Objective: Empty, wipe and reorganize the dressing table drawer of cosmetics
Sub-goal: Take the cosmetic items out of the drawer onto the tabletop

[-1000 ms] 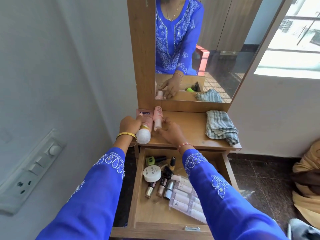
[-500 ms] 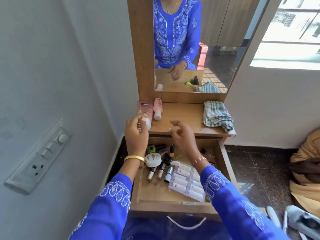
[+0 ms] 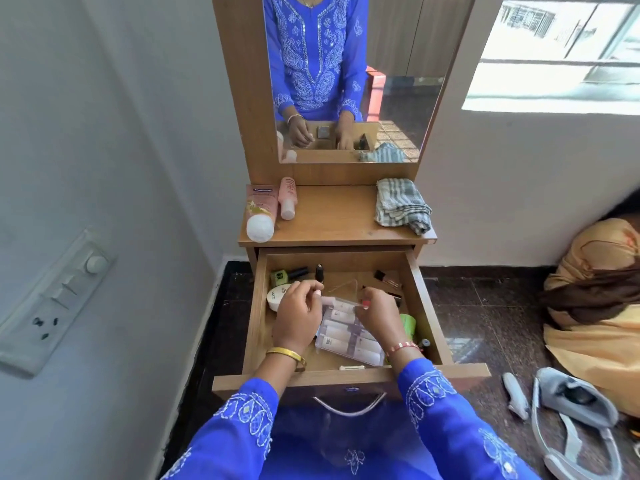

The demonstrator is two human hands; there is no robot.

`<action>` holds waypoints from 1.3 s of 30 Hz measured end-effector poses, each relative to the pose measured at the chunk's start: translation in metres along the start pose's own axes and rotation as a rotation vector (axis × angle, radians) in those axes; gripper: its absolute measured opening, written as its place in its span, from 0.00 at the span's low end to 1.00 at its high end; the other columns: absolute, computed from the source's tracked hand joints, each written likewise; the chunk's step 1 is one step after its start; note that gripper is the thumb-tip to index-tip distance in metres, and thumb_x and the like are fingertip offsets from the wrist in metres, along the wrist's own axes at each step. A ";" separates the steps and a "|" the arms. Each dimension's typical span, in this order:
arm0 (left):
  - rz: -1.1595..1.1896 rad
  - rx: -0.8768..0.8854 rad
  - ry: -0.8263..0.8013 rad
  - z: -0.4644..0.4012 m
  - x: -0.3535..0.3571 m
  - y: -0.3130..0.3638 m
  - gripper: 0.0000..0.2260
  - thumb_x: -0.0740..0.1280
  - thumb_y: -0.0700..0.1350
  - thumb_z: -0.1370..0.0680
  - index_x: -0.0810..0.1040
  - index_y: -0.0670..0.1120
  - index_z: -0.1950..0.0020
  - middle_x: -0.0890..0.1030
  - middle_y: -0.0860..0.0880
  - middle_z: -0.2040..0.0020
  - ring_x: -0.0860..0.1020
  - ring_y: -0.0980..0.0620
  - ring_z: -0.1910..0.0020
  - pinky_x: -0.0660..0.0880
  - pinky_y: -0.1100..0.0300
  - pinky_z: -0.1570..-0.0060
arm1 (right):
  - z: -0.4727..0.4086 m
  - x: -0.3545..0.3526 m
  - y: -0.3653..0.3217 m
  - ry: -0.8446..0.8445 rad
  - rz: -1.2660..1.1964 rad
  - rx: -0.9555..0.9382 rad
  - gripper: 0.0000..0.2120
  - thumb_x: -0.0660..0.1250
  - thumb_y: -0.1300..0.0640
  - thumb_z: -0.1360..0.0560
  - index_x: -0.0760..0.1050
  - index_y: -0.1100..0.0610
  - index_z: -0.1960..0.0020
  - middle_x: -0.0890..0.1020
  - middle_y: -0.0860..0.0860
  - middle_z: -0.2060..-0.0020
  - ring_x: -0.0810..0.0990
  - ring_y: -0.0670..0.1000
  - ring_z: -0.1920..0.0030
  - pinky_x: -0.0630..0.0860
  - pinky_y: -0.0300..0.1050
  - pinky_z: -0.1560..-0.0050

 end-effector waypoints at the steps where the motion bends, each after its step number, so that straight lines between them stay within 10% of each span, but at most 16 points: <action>1: 0.004 -0.007 -0.012 0.000 0.000 -0.001 0.07 0.61 0.39 0.23 0.79 0.43 0.50 0.80 0.48 0.52 0.76 0.53 0.53 0.70 0.67 0.53 | 0.000 0.003 -0.002 -0.032 0.060 -0.023 0.11 0.66 0.61 0.28 0.76 0.63 0.46 0.80 0.59 0.48 0.77 0.59 0.44 0.71 0.44 0.49; 18: -0.008 -0.179 -0.022 -0.001 -0.005 -0.010 0.07 0.61 0.37 0.24 0.79 0.42 0.52 0.81 0.45 0.53 0.75 0.52 0.58 0.70 0.62 0.59 | -0.005 0.028 -0.037 -0.105 0.207 -0.256 0.12 0.63 0.59 0.25 0.75 0.64 0.45 0.77 0.60 0.47 0.76 0.60 0.45 0.72 0.47 0.46; 29: -0.170 -0.037 -0.205 0.002 0.003 -0.004 0.17 0.63 0.36 0.24 0.73 0.43 0.35 0.75 0.46 0.37 0.71 0.49 0.36 0.64 0.63 0.36 | 0.014 0.007 -0.045 0.091 -0.170 -0.435 0.03 0.65 0.65 0.26 0.76 0.64 0.55 0.82 0.58 0.59 0.78 0.55 0.59 0.65 0.35 0.60; 39: -0.138 -0.102 -0.029 -0.001 -0.007 -0.002 0.12 0.62 0.39 0.23 0.76 0.41 0.40 0.78 0.45 0.44 0.75 0.48 0.44 0.62 0.72 0.54 | 0.006 0.000 -0.051 0.201 -0.408 -0.354 0.05 0.65 0.63 0.25 0.79 0.62 0.53 0.82 0.53 0.63 0.76 0.45 0.66 0.69 0.27 0.64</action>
Point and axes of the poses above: each hand's wrist, its own z-axis away from the middle knuckle, its own x-axis out of the palm, y = z × x, the point moved 4 cm from there along -z, towards the middle knuckle
